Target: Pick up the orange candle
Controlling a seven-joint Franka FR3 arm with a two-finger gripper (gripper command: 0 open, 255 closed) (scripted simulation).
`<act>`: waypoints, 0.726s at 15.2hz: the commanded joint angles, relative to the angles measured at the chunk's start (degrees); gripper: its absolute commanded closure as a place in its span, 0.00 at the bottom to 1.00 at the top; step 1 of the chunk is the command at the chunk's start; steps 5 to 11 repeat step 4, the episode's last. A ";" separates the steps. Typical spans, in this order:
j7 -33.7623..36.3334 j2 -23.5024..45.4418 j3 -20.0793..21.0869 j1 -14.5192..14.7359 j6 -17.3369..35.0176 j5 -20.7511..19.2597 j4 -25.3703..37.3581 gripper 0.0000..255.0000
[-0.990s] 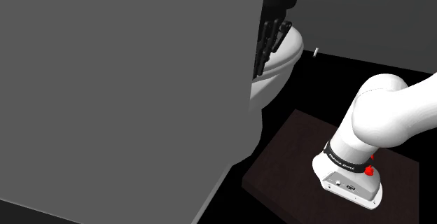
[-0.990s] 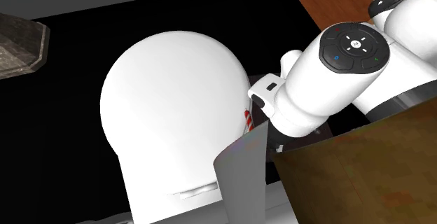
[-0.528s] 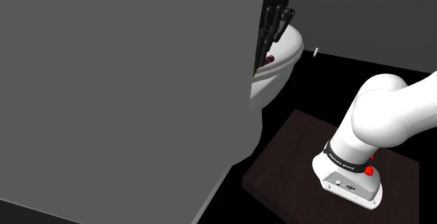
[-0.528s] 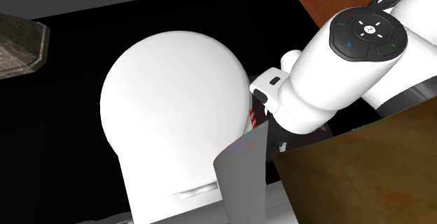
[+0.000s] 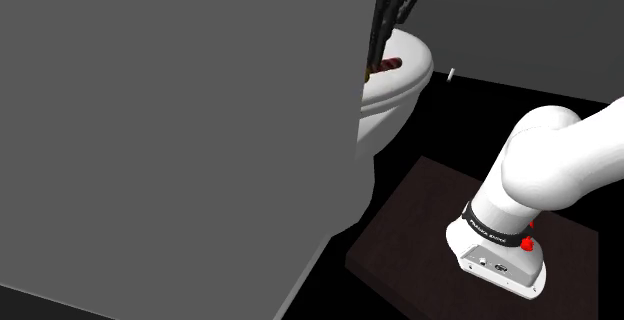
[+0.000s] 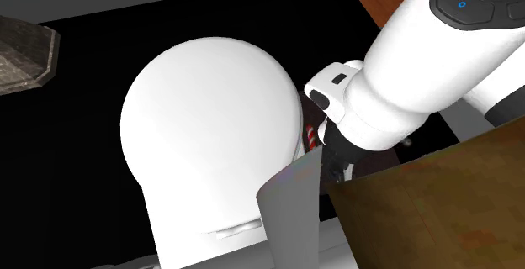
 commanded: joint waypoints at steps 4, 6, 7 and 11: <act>0.50 1.47 -0.09 -0.36 -2.10 -0.43 3.55 1.00; 0.50 1.47 -0.09 -0.36 -2.10 -0.43 3.55 1.00; 0.50 1.47 -0.09 -0.36 -2.10 -0.43 3.55 1.00; 0.50 1.47 -0.09 -0.36 -2.10 -0.43 3.55 1.00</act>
